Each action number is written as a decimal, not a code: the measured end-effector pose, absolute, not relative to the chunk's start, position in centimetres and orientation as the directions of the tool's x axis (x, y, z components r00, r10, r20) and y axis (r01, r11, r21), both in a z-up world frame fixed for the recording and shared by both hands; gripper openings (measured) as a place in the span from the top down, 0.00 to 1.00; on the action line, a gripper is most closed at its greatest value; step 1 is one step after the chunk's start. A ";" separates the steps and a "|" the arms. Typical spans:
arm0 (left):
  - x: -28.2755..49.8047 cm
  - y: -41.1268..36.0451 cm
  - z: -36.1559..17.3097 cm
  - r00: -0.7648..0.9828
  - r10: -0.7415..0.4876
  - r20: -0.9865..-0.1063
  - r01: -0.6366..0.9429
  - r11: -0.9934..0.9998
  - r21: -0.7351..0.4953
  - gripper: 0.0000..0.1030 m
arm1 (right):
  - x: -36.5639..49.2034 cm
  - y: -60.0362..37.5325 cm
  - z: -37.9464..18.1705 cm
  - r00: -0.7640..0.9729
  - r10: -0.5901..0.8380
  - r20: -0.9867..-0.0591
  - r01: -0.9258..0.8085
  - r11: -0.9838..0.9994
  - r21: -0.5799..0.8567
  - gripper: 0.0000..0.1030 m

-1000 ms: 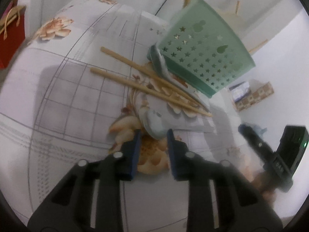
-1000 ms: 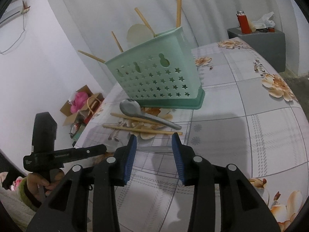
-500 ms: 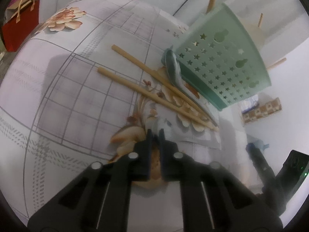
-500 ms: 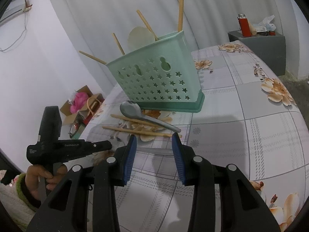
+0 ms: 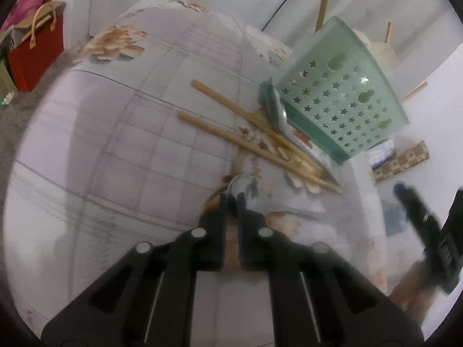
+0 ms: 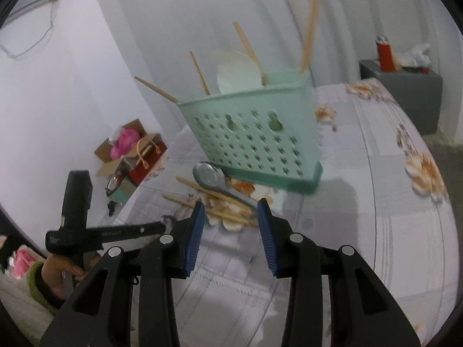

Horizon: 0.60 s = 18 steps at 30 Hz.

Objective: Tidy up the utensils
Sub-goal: 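Grasp a steel spoon with the left tool while the right tool grasps another spoon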

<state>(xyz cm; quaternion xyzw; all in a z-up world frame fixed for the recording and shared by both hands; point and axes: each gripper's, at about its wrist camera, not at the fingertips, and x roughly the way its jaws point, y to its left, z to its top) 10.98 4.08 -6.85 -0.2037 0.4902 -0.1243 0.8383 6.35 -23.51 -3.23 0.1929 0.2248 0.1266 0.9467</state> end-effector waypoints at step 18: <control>10.4 5.9 -6.6 0.538 -0.345 -0.769 0.038 0.921 -0.387 0.94 | 18.7 -17.5 -2.4 0.741 0.392 -0.546 -0.295 0.920 0.259 0.55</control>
